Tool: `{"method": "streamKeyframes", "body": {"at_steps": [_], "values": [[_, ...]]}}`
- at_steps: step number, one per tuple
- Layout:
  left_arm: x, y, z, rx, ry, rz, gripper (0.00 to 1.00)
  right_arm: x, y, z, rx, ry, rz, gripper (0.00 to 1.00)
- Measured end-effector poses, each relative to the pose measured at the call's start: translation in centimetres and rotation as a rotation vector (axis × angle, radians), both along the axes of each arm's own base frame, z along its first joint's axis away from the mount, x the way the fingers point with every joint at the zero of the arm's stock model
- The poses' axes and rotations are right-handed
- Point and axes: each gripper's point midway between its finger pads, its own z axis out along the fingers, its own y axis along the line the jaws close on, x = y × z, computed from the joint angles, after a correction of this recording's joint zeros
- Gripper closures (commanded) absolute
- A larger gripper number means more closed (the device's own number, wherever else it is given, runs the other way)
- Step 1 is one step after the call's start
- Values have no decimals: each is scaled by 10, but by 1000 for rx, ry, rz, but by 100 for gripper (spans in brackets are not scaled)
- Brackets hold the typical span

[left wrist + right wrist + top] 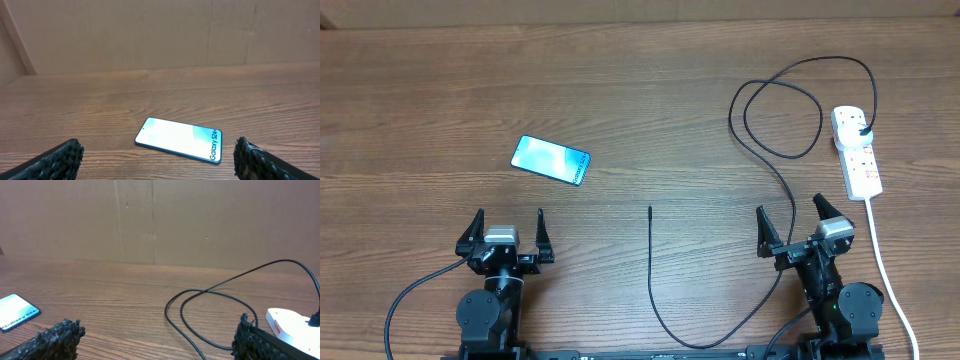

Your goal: Plug charger to phone and switch on socket

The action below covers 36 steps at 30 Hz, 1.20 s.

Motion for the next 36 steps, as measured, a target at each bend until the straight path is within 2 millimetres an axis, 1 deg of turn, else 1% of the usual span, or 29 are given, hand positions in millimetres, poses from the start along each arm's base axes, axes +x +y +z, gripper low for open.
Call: {"method": "streamKeyframes", "body": {"at_steps": [30, 33, 36], "values": [[0, -1, -1, -1, 4, -4, 0, 0, 0, 0, 0, 0, 0, 0], [-2, -1, -3, -1, 27, -4, 1, 0, 0, 0, 0, 0, 0, 0], [-7, -1, -5, 4, 85, -5, 0, 0, 0, 0, 0, 0, 0, 0]]}}
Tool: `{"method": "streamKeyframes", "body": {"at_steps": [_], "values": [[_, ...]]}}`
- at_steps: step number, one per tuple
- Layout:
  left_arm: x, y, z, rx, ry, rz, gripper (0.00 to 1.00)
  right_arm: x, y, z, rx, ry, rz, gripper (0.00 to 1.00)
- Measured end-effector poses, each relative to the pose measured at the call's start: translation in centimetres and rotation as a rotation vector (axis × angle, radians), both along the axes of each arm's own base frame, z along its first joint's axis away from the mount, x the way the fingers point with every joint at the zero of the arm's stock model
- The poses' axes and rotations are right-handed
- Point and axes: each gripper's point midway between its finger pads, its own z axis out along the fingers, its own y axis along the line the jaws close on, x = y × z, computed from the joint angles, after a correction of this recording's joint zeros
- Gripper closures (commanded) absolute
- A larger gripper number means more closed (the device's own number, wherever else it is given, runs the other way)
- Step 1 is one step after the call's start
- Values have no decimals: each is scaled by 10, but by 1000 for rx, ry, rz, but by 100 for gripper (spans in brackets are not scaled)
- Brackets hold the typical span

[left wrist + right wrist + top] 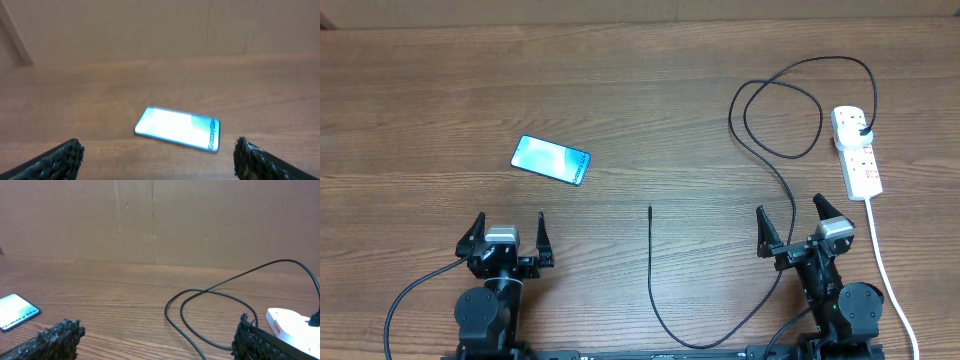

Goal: Plug charger to phone and switch on socket
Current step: 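Move the left gripper forward over the Galaxy phone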

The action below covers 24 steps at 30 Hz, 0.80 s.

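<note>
A phone (551,160) with a lit blue screen lies flat on the table, left of centre; it also shows ahead of the left wrist (178,128) and at the left edge of the right wrist view (15,311). A black charger cable (775,150) loops from the white socket strip (857,152) at the right, and its free plug end (650,210) lies mid-table. My left gripper (507,232) stands open near the front edge, below the phone. My right gripper (793,223) stands open beside the cable, holding nothing.
The strip's white lead (886,270) runs down the right side toward the front edge. A brown cardboard wall (160,220) closes off the far side of the wooden table (620,90).
The left gripper has shifted slightly and its wrist view is now blurred, with the phone a little higher in it. The right gripper, cable and phone lie as before.
</note>
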Motion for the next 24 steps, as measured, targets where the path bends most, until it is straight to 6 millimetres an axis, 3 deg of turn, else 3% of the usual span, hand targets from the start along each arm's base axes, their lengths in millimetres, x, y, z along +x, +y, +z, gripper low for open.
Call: {"method": "streamKeyframes", "body": {"at_steps": [3, 11, 24], "values": [[-4, 0, 1, 15, 45, -3, 0, 0, 0, 0, 0, 0, 0, 0], [6, 0, 38, 21, 110, -5, 1, 0, 0, 0, 0, 0, 0, 0], [59, -2, 78, -25, 476, -1, 1, 0, 0, 0, -1, 0, 0, 0]]}}
